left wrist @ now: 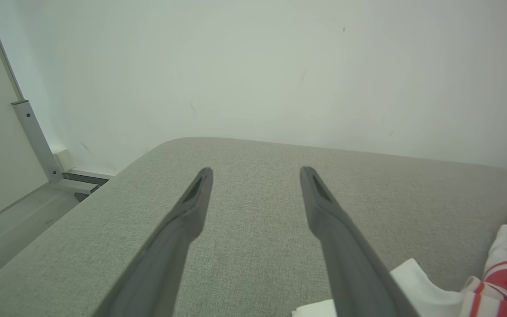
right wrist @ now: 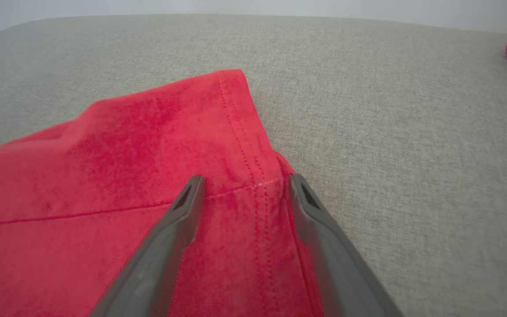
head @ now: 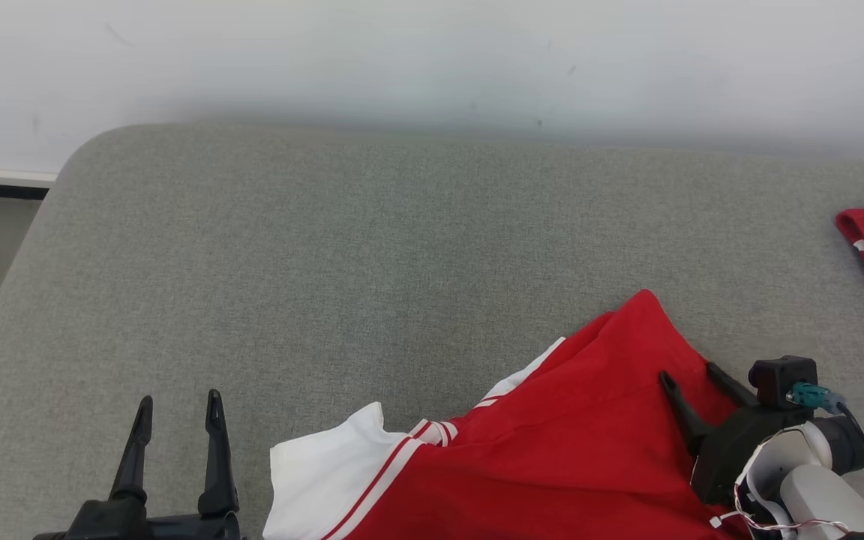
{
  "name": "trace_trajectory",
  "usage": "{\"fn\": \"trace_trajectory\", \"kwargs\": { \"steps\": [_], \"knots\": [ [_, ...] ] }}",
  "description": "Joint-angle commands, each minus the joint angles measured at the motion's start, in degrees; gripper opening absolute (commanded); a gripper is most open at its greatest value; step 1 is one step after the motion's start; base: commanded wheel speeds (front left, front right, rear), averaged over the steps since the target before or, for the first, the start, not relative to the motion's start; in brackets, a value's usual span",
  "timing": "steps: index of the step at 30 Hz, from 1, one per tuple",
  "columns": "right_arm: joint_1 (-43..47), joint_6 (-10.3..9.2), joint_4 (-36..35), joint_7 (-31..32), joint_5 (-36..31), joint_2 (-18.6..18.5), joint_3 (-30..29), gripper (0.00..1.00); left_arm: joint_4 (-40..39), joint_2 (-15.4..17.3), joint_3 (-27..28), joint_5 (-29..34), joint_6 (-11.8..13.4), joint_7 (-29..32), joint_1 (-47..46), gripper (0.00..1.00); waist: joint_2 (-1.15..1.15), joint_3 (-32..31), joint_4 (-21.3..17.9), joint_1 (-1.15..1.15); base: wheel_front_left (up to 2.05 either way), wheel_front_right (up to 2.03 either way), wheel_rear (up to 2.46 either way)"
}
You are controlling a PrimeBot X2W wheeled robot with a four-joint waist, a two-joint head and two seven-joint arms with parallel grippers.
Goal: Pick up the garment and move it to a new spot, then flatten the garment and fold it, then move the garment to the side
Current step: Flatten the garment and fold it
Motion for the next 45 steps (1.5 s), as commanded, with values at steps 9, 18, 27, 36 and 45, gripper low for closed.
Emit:
{"fn": "trace_trajectory", "kwargs": {
  "steps": [9,18,27,36,45],
  "knots": [
    [-4.5,-0.17,5.4,-4.8,2.5,0.0,4.4,0.0,0.1,-0.1,0.5,0.3,0.2,-0.2,-1.0,1.0,0.0,0.6,-0.4,0.0,0.0,0.0,0.0],
    [-7.9,-0.17,1.2,-11.9,3.3,-2.0,7.5,0.0,-0.2,-0.1,1.7,0.4,0.3,-0.2,0.7,1.0,0.0,-0.8,-4.2,0.0,0.0,0.0,0.0],
    [-11.1,-0.17,-7.0,-13.4,2.4,-4.1,7.6,0.0,-0.1,-0.1,1.7,0.4,0.3,-0.2,-0.1,1.0,0.0,-1.7,-6.9,0.0,0.0,0.0,0.0],
    [-16.6,-0.17,-9.9,-11.4,2.2,-4.7,9.3,0.0,0.3,-0.1,1.8,-0.1,0.2,-0.2,0.5,1.0,0.0,-2.7,-7.8,0.0,0.0,0.0,0.0],
    [-16.5,-0.17,-13.2,-12.3,2.5,-4.0,11.5,0.0,0.3,-0.1,1.2,-0.9,0.8,-0.2,1.6,1.0,0.0,-3.3,-7.3,0.0,0.0,0.0,0.0]
  ]
}}
